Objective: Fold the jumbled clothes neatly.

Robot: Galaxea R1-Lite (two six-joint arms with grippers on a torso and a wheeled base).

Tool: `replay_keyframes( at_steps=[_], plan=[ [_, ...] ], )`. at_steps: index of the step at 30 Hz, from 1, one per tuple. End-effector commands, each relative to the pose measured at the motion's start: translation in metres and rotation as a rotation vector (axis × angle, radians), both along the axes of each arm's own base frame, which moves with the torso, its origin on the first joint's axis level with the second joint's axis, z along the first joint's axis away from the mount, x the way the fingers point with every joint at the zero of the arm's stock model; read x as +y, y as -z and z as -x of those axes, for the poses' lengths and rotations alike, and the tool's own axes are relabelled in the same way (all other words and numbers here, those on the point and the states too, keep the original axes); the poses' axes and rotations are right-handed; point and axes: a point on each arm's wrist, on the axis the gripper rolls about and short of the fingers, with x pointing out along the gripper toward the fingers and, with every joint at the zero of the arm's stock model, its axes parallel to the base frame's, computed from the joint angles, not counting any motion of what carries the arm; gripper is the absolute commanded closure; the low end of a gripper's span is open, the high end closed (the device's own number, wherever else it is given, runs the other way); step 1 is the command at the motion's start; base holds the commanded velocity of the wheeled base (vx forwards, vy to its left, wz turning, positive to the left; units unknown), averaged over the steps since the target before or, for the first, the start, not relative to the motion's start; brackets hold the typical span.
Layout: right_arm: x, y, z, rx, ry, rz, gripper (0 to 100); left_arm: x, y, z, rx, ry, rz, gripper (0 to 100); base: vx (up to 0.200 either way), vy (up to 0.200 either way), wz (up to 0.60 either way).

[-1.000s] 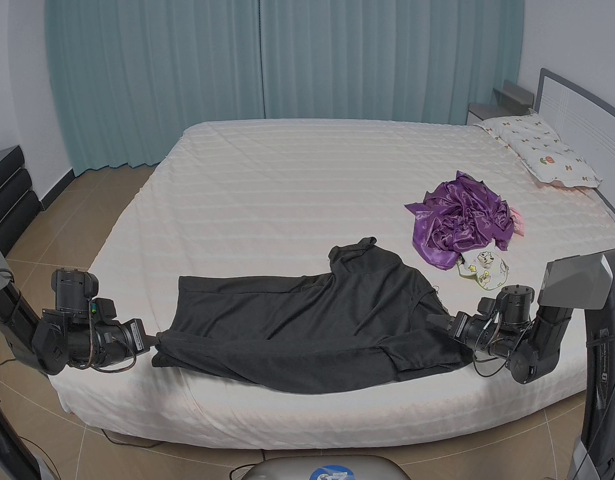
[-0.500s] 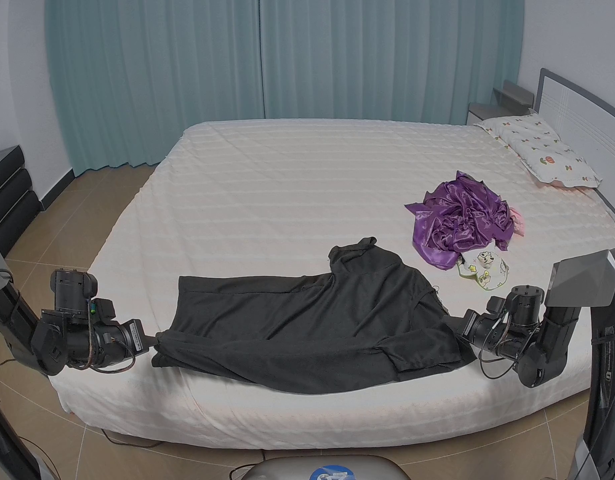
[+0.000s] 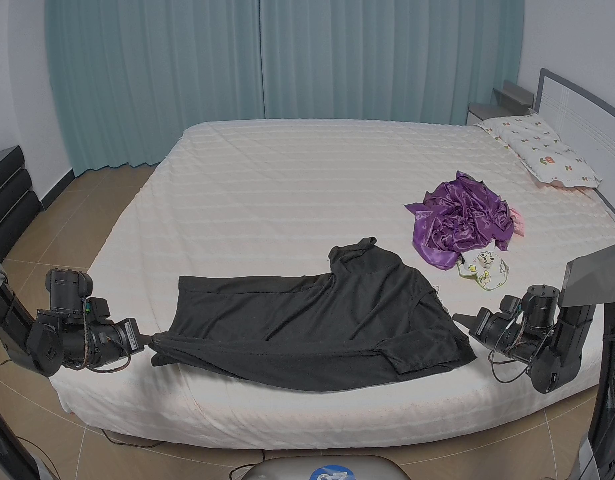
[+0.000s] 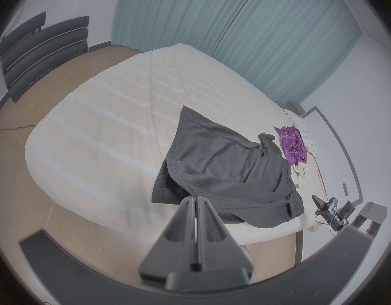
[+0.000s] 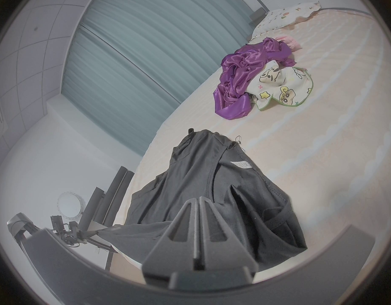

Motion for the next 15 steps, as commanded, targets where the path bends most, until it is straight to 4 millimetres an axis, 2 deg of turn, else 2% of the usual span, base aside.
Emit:
replay_keyframes(
  at_steps=[1,9,15],
  plan=[
    [0.002,0.017,-0.013,0.038,-0.008,0.012,0,0.0,0.004,-0.001,0.014,0.001,0.003,100,0.0,0.0,0.0],
    [0.006,0.017,-0.045,0.113,-0.017,0.015,0,0.0,0.006,-0.002,0.021,0.0,0.004,100,0.0,0.0,0.0],
    [0.01,0.017,-0.05,0.118,-0.051,0.0,0,0.0,0.007,-0.003,0.022,0.0,0.007,100,0.0,0.0,0.0]
  ],
)
